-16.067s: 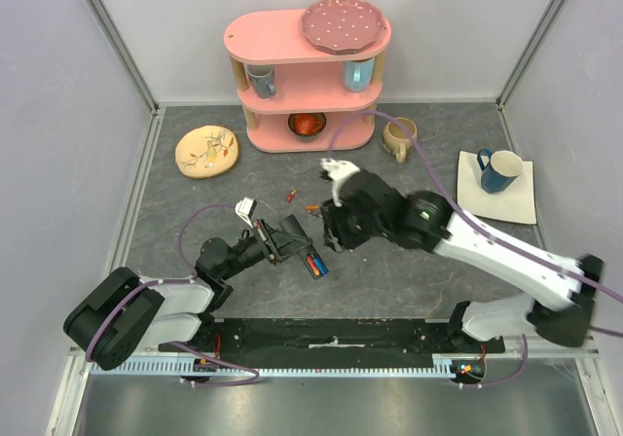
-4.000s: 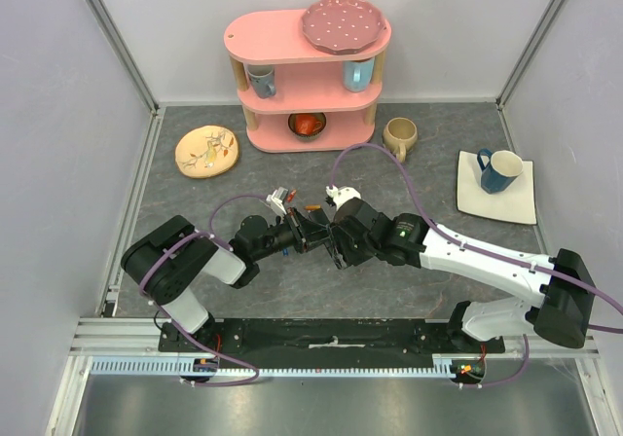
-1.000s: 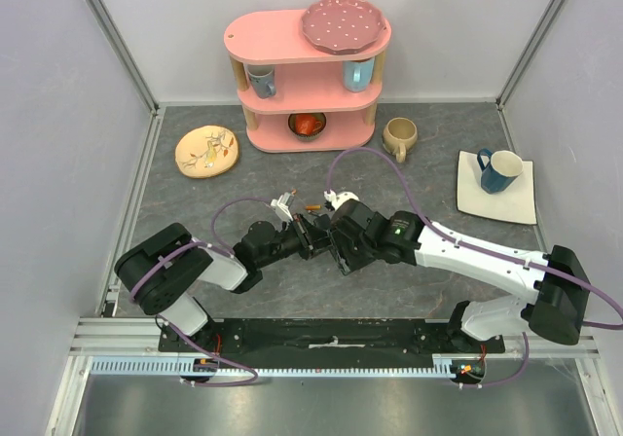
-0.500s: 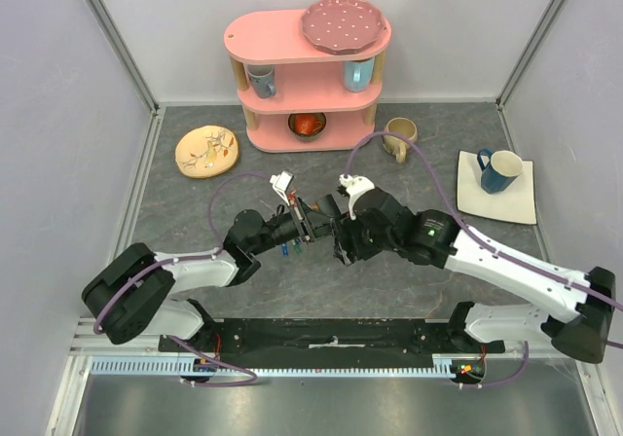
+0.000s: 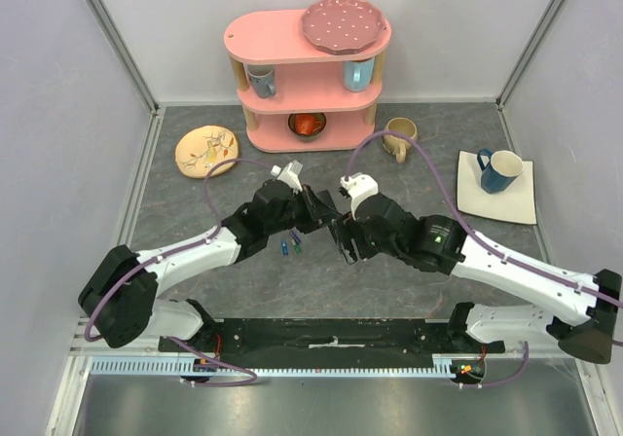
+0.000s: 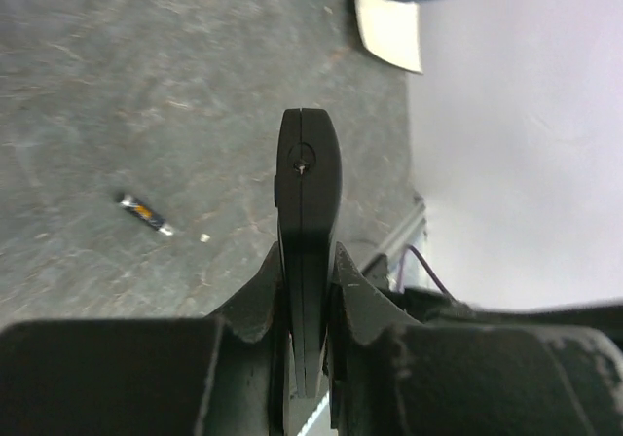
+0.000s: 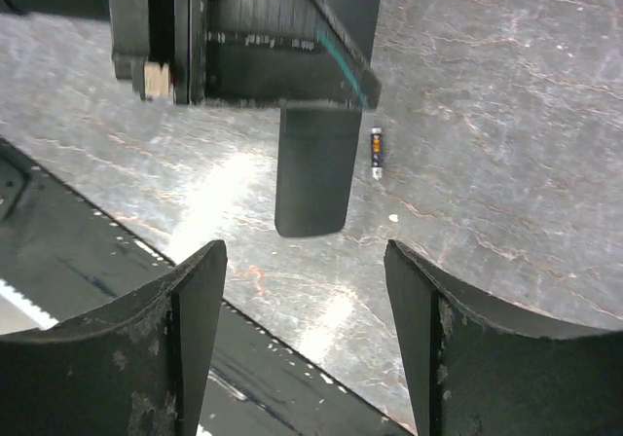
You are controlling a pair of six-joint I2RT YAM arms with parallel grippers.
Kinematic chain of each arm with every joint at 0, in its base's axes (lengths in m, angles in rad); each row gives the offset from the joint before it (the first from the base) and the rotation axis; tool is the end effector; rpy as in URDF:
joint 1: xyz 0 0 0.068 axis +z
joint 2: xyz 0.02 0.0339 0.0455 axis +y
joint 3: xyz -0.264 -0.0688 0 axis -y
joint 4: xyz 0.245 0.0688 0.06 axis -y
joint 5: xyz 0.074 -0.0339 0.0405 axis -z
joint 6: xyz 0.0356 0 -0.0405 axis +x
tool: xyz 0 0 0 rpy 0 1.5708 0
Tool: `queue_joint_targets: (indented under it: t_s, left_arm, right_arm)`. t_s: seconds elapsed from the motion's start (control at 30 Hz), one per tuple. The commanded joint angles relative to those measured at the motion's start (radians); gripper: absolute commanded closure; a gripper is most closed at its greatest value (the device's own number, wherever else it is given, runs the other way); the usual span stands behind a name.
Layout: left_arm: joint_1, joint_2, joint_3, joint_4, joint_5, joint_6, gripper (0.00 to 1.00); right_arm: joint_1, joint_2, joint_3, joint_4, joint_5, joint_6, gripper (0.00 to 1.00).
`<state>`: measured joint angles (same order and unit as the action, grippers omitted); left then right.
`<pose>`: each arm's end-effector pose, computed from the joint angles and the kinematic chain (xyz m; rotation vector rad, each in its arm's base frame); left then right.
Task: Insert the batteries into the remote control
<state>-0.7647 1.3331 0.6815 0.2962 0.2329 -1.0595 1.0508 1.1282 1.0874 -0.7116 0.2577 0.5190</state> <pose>0.2042 -0.2073 0.2314 -0.1458 2.1980 -1.3647 0.1238 0.1980 0.3279 -0.4886 2.2950 0.5033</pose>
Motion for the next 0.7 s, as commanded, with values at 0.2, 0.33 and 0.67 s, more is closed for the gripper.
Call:
queue_joint_targets:
  t_s: [0.2, 0.33, 0.67]
  left_arm:
    - [-0.002, 0.074, 0.233, -0.506, -0.222, -0.037, 0.98]
    - [-0.002, 0.071, 0.251, -0.520, -0.210, -0.069, 0.98]
    - [-0.002, 0.069, 0.280, -0.543, -0.193, -0.119, 0.98]
  right_arm:
    - [0.120, 0.071, -0.053, 0.147, 0.350, -0.010, 0.27]
    - [0.120, 0.097, -0.075, 0.210, 0.379, -0.027, 0.29]
    - [0.127, 0.143, -0.110, 0.346, 0.325, -0.028, 0.31]
